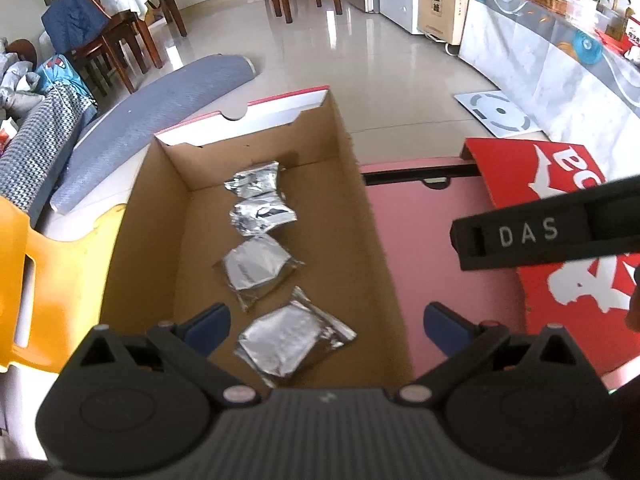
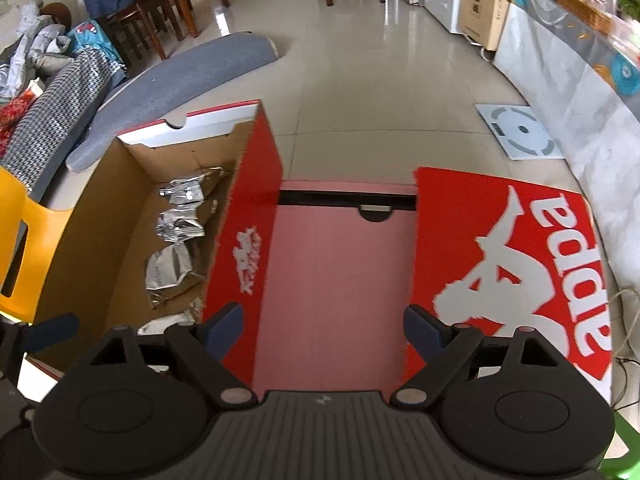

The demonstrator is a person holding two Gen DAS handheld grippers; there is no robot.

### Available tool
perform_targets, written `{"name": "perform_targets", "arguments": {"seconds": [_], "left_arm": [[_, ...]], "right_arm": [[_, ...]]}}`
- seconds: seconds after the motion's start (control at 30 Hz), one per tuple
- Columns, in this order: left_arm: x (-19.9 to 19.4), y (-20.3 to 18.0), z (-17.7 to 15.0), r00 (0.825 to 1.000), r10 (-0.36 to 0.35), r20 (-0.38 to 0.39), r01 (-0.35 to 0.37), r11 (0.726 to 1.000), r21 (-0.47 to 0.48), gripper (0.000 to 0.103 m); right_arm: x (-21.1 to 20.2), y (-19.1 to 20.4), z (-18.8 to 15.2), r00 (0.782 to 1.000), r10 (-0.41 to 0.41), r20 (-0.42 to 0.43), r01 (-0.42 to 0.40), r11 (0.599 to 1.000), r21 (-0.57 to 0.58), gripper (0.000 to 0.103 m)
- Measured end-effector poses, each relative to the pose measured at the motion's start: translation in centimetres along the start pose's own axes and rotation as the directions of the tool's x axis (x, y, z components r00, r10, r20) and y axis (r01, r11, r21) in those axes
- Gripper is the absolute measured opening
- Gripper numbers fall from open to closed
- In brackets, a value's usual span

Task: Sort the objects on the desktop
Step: 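Move the open right tool back over the cardboard box of foil packets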

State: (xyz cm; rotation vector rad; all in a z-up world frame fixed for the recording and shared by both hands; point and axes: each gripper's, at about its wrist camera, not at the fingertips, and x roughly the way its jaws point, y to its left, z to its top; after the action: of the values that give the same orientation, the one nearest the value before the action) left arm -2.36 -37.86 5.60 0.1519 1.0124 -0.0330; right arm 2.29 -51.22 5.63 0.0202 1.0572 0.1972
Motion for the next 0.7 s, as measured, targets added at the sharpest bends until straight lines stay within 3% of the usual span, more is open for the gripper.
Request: {"name": "perform_targets", "arguments": {"seconds": [0.7], "left_arm": [[2.6, 7.3, 1.7, 0.998, 0.058, -0.032, -0.057, 0.998, 0.039, 0.103]], "right_arm": [[2.3, 4.6, 1.3, 1.0, -0.007, 0.005, 0.007, 0.999, -0.044, 0.087]]}}
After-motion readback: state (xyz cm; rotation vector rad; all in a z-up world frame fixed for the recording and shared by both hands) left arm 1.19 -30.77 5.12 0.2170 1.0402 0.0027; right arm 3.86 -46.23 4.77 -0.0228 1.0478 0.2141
